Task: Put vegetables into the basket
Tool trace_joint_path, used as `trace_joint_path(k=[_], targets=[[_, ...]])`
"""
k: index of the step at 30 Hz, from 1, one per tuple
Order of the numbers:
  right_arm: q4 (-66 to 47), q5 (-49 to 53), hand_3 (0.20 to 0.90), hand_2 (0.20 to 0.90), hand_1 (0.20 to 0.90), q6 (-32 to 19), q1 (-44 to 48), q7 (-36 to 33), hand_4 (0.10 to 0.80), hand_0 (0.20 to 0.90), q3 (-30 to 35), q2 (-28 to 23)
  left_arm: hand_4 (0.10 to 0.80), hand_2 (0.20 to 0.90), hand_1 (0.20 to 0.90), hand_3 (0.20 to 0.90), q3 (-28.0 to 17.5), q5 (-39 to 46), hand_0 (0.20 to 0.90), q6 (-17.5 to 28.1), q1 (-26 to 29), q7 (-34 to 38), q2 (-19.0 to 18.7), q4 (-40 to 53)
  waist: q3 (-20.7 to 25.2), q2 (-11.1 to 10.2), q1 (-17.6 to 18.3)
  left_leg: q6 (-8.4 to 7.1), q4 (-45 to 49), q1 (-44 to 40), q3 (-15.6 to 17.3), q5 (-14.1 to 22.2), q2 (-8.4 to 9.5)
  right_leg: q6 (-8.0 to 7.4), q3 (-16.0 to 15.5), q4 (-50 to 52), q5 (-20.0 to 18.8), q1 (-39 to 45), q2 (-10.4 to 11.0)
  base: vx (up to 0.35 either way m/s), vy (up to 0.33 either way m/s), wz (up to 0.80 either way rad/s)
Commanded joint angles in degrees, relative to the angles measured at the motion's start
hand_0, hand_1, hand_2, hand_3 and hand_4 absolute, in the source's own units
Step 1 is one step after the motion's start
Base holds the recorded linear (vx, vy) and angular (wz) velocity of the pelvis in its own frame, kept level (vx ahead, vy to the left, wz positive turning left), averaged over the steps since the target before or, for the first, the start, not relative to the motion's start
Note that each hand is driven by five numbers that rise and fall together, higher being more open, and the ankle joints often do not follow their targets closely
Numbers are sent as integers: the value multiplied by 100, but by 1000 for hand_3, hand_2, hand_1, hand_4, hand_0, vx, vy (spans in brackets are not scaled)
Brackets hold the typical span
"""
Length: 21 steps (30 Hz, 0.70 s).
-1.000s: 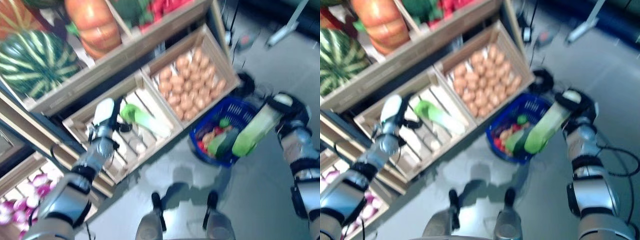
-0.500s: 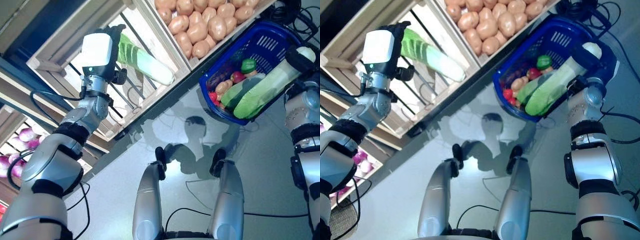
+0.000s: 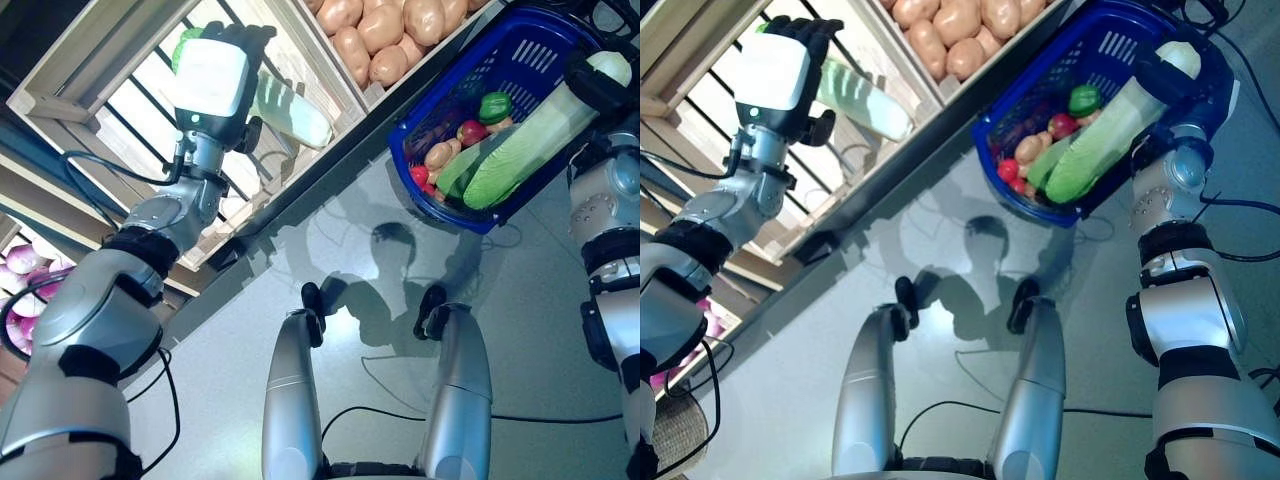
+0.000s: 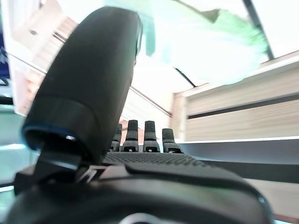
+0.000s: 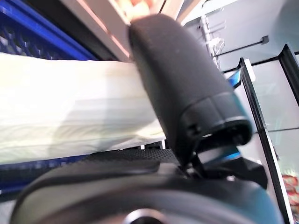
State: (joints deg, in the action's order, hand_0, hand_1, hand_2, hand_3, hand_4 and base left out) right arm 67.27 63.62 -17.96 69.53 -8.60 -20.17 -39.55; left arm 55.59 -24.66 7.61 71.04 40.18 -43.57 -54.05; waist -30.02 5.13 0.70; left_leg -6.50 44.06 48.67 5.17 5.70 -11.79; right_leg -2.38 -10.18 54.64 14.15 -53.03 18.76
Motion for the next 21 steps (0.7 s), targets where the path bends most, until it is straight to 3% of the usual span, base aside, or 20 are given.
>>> trace_joint_path(k=[1,11,19,21], targets=[[-418,216,900,900,900,-407,1034,650,800,900,-185,-289,800,900,900,900,-104,-160,900,-290,1124,87,-667,88,25,34,36,-226,48,-406,81,617,-219,-268,287,-211,84,539,-58,57,47,-6],[-1003,663,900,900,900,-457,828,913,800,900,-81,-127,800,900,900,900,438,-354,900,-684,1292,-786,-679,94,23,-5,139,-241,322,-284,104,753,-336,-298,395,-146,46,399,-44,28,32,-3],[-1728,640,900,900,900,-511,629,762,800,900,-58,-6,800,900,900,900,501,-63,900,-1318,1319,-1934,-561,-139,23,-105,199,-238,561,71,85,845,-377,-352,381,-130,-73,72,-15,1,8,-1],[-1770,625,900,900,900,-506,534,741,800,900,-8,-9,800,900,900,900,488,-153,900,-1254,1267,-2077,-555,-227,23,-126,204,-224,647,150,65,888,-376,-360,388,-79,-78,0,1,1,6,-6]])
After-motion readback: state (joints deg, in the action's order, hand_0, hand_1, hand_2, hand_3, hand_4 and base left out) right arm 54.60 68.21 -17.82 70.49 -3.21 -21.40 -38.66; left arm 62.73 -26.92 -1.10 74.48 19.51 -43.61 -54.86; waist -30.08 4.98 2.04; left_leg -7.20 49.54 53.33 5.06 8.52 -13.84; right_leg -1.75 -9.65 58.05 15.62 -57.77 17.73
